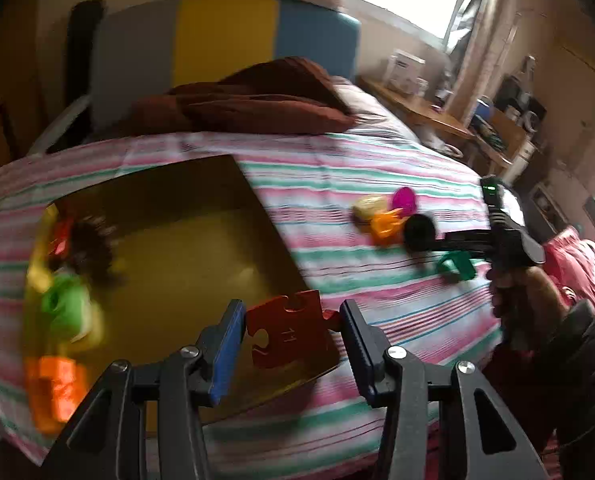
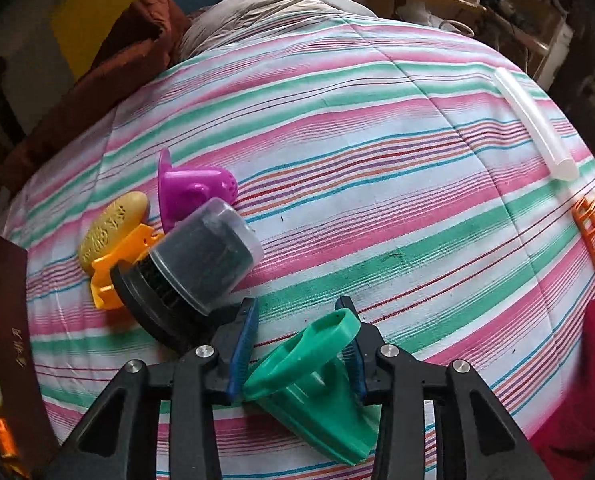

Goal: Organize rigid objects
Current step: 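Carry the red puzzle piece into the gold tray with the left gripper while the right grasps the teal stand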

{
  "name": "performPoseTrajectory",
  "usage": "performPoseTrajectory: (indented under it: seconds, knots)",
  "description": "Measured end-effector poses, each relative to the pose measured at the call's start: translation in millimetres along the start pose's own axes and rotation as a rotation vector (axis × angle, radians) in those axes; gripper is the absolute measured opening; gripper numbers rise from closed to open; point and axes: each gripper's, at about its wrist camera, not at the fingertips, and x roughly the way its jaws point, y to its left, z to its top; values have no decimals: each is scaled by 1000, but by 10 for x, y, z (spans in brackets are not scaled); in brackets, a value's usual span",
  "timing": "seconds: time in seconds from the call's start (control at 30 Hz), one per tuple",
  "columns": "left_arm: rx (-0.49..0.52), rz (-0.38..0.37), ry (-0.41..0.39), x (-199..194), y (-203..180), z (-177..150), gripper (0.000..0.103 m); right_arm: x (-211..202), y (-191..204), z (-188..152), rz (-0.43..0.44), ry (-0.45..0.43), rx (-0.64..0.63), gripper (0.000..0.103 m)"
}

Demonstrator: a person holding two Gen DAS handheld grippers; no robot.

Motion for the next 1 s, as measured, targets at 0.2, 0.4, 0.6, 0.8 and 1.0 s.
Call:
performPoseTrajectory:
  seconds: [0.2, 0.4, 0.6, 0.8, 1.0]
  knots:
    - [-125, 91, -30, -324, 640, -227, 49, 5, 83, -21, -49, 0, -61, 41]
    - [-239, 183, -35, -549, 1208, -455, 49, -19, 109, -38, -83, -9, -103, 33]
    - [-242, 149, -17, -433, 1272, -457, 49, -6, 148, -33, -100, -17, -128, 30]
    - [-171, 148, 38, -109, 1170, -380, 49, 6, 209, -34, -109, -22, -141, 30]
    - [-155, 225, 106, 193, 1275, -428, 49, 13, 227, -80, -118, -26, -158, 29]
